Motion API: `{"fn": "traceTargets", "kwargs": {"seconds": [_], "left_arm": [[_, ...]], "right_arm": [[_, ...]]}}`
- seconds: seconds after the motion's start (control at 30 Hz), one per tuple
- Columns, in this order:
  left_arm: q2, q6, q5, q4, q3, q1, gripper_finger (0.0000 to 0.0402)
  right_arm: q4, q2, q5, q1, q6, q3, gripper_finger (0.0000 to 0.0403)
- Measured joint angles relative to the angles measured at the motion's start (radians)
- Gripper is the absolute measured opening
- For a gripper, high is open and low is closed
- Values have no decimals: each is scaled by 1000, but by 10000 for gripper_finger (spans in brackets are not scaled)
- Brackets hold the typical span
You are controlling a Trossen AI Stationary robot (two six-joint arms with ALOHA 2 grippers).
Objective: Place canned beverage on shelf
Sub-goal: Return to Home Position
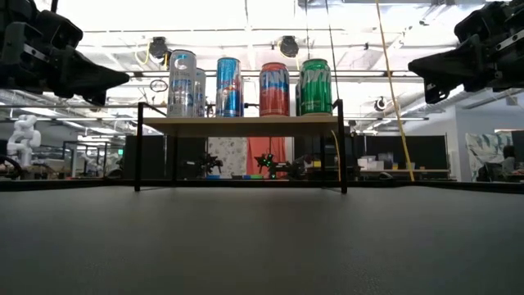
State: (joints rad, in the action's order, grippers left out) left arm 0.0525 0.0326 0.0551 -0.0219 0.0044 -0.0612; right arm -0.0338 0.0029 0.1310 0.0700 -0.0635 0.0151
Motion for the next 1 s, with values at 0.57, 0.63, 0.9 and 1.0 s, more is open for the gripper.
{"fn": "traceTargets", "kwargs": {"seconds": [0.57, 0.63, 0.9, 1.0], "left_arm": [[0, 0, -8, 1, 0, 0, 0], [0, 0, -8, 1, 0, 0, 0], [0, 0, -11, 1, 0, 0, 0], [0, 0, -11, 1, 0, 0, 0]], "right_arm": [[0, 0, 0, 0, 0, 0, 0], [0, 0, 0, 0, 0, 0, 0], [0, 0, 0, 0, 0, 0, 0], [0, 0, 0, 0, 0, 0, 0]]}}
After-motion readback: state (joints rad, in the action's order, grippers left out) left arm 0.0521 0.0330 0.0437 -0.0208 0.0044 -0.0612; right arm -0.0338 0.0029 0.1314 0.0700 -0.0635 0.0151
